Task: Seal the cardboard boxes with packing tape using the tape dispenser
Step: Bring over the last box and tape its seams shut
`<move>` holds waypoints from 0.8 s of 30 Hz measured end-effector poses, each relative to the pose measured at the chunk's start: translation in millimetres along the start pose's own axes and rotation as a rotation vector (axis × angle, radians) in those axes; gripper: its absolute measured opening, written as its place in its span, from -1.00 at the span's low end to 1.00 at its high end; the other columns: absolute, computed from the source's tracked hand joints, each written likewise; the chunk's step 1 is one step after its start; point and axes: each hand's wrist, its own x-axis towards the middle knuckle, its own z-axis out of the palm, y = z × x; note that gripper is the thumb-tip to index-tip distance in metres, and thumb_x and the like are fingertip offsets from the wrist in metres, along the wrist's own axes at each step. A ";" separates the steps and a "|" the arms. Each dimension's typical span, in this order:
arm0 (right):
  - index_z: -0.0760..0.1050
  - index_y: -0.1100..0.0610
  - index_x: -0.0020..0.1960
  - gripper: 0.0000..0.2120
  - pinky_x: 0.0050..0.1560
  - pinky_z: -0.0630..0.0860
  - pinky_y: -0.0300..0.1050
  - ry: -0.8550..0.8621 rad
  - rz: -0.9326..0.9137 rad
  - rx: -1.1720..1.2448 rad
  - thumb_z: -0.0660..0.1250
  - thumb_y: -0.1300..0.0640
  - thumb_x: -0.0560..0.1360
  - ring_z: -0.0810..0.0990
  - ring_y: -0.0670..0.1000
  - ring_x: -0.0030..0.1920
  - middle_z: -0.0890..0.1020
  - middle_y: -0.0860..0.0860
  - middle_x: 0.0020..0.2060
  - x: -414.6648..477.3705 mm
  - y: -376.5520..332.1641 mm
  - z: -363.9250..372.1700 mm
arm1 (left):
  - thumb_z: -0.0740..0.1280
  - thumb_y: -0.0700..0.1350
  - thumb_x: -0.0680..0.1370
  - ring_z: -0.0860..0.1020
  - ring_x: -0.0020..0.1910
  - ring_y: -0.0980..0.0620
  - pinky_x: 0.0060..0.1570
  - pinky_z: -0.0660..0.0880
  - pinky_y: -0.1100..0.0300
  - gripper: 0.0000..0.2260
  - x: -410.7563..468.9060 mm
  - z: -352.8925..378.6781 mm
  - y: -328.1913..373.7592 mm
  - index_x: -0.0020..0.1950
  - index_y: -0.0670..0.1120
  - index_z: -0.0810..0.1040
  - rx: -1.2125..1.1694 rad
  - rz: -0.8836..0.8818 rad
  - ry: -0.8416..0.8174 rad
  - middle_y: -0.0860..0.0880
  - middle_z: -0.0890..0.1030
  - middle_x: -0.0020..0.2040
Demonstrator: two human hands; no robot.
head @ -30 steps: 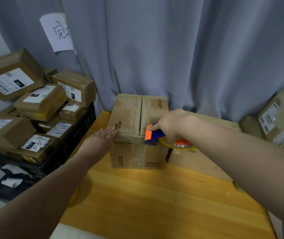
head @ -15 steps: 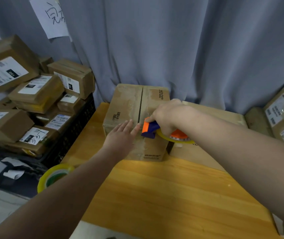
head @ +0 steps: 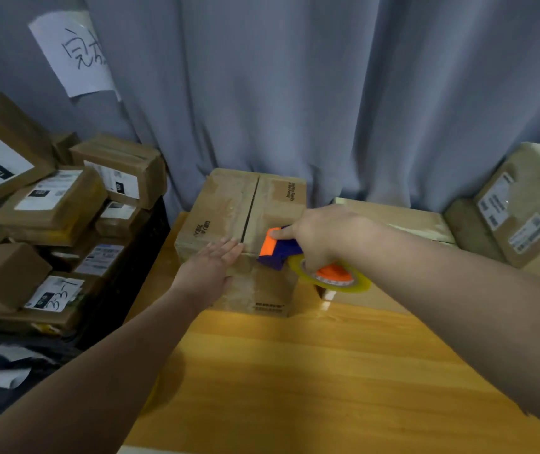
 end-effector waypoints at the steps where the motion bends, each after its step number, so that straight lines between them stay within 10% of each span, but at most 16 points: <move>1: -0.03 -0.30 0.52 -0.25 -0.15 0.36 -0.07 -0.013 0.015 -0.008 0.32 -0.02 0.48 0.49 0.10 0.16 0.44 0.02 0.18 -5.5 9.2 3.3 | 0.21 -0.04 0.61 -0.01 0.53 0.10 0.46 -0.12 0.21 -0.41 0.5 -1.2 0.4 0.57 -0.01 -0.01 -0.006 -0.004 0.000 0.05 0.03 0.57; 6: -0.06 -0.29 0.52 -0.31 -0.17 0.41 -0.09 -0.030 0.072 -0.059 0.24 -0.03 0.53 0.41 0.06 -0.08 0.30 0.02 -0.08 -24.5 35.5 26.5 | 0.18 -0.03 0.62 -0.01 0.54 0.08 0.48 -0.08 0.18 -0.43 2.9 -6.1 5.3 0.57 -0.03 -0.01 0.007 -0.022 -0.036 0.04 0.02 0.57; 16: -0.06 -0.25 0.53 -0.27 -0.09 0.45 -0.09 -0.058 0.096 -0.030 0.30 -0.02 0.52 0.41 0.05 -0.02 0.42 0.07 0.18 -13.8 27.3 56.8 | -0.04 0.41 0.51 -0.09 0.51 -0.32 0.42 -0.08 -0.25 -0.33 10.4 -3.0 57.1 0.50 0.25 -0.28 0.212 -0.143 -0.156 -0.34 -0.10 0.52; 24: -0.06 -0.24 0.53 -0.29 -0.13 0.42 -0.07 0.012 0.107 0.014 0.27 -0.03 0.52 0.50 0.13 0.10 0.42 0.10 0.19 -8.3 23.3 70.5 | 0.02 0.13 0.64 -0.07 0.55 0.01 0.47 -0.20 0.10 -0.42 4.9 -8.0 40.8 0.56 -0.12 -0.04 0.185 -0.051 -0.014 -0.07 -0.03 0.58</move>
